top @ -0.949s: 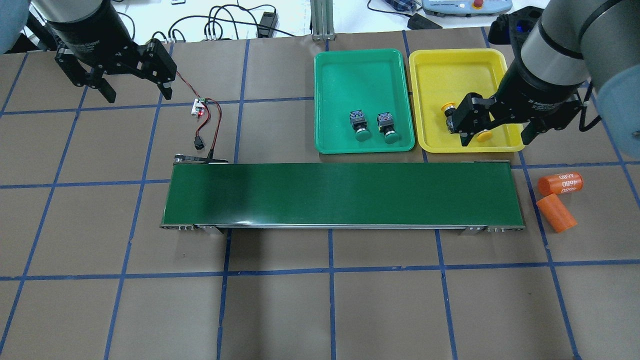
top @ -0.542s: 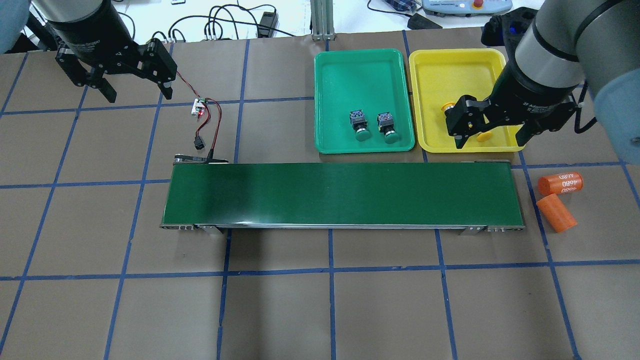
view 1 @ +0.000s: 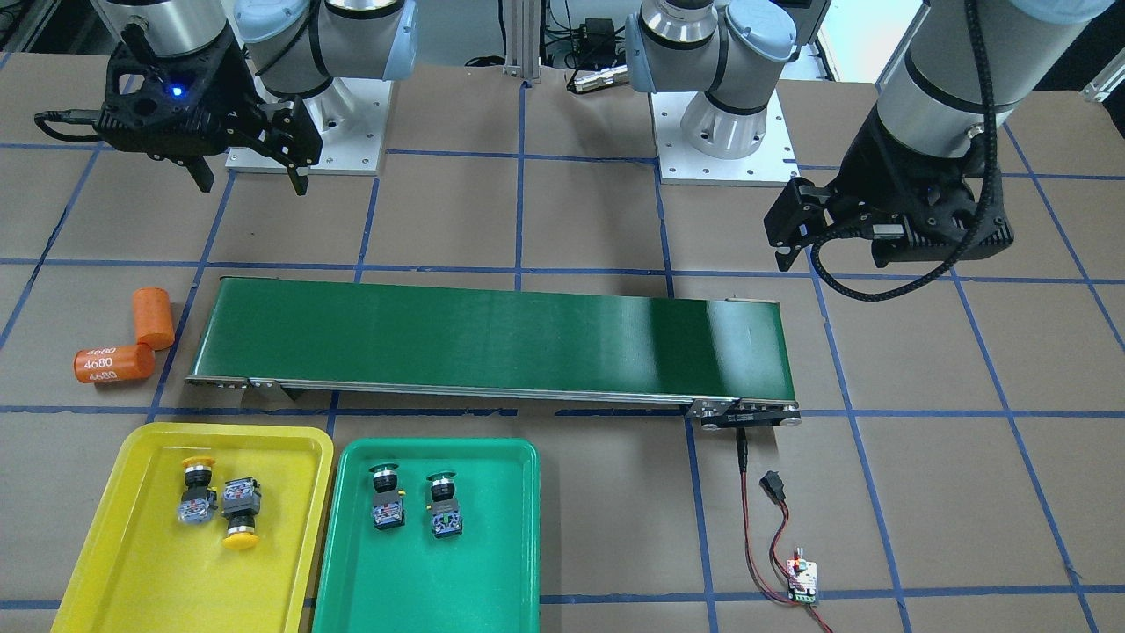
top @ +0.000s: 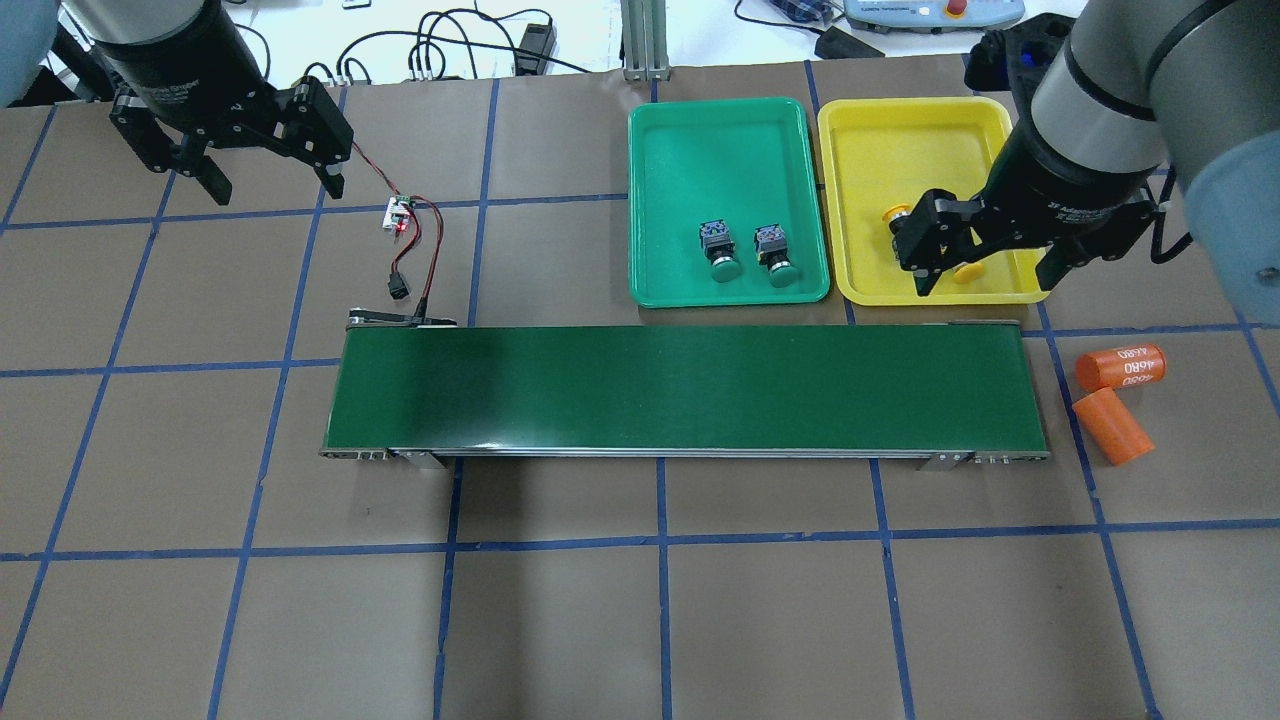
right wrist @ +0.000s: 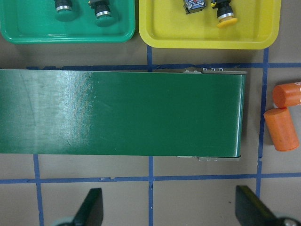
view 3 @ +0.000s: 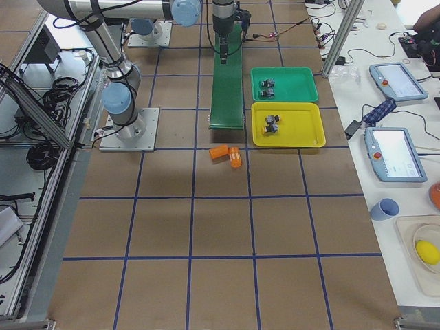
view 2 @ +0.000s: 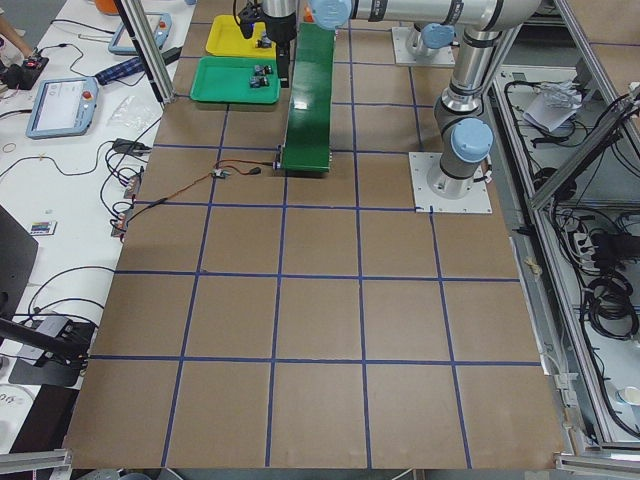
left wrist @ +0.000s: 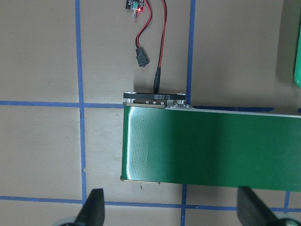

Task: Sort buttons by color to trays

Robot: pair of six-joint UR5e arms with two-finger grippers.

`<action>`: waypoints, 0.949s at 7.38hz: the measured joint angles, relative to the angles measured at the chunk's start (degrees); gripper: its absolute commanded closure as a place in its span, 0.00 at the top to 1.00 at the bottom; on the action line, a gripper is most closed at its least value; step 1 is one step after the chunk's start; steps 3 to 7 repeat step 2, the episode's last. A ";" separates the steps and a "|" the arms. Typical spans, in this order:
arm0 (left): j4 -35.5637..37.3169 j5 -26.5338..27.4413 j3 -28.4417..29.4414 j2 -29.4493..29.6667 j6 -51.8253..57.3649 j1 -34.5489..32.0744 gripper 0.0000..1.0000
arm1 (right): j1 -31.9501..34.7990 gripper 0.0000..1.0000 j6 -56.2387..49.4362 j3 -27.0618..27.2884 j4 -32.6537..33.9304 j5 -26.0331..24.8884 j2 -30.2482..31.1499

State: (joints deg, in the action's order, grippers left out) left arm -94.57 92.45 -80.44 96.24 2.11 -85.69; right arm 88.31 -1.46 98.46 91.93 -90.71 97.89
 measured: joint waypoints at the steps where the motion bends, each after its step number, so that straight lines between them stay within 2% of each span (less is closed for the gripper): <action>1: 0.02 0.03 -0.04 0.15 0.00 0.00 1.00 | -0.07 1.00 -0.07 0.02 0.03 -0.03 -0.01; 7: 0.05 0.07 -0.04 0.26 0.00 0.00 1.00 | -0.11 1.00 -0.10 -0.04 -0.02 -0.02 0.08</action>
